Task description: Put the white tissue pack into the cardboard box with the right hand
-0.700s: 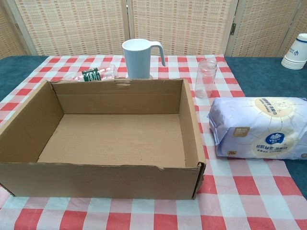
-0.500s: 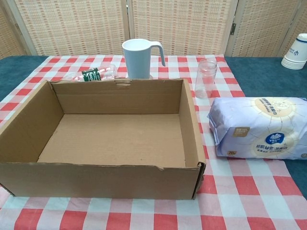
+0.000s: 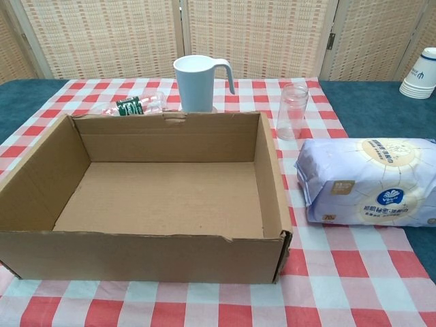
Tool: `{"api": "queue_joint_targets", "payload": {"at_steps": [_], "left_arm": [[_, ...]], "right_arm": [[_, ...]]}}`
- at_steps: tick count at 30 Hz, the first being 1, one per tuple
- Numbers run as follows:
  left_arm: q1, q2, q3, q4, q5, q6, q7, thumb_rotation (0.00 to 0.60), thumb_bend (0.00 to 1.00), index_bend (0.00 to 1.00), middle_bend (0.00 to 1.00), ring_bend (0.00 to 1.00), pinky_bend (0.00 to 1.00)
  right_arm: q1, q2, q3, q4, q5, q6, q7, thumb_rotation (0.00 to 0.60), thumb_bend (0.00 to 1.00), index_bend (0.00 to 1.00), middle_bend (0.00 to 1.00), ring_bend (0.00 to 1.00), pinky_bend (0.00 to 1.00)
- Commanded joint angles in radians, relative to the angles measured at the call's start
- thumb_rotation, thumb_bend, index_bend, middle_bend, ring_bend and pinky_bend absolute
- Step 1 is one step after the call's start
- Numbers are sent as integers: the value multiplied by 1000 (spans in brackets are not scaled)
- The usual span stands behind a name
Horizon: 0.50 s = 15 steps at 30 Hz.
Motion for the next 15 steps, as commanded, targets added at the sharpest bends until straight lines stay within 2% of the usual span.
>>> {"api": "queue_joint_targets", "payload": {"at_steps": [1, 8, 15], "left_arm": [[0, 1, -2, 1, -6, -3, -3, 600, 280, 45, 0, 0, 130], [-5, 3, -1, 2, -12, -17, -5, 600, 279, 45, 0, 0, 131], [1, 13, -7, -4, -19, -6, -19, 600, 280, 45, 0, 0, 130]], "right_arm": [[9, -1, 5, -3, 6, -14, -5, 600, 0, 0, 0, 0, 0], [78, 32, 35, -79, 68, -139, -49, 600, 0, 0, 0, 0, 0], [164, 81, 86, -233, 147, -254, -235, 600, 0, 0, 0, 0, 0]]}}
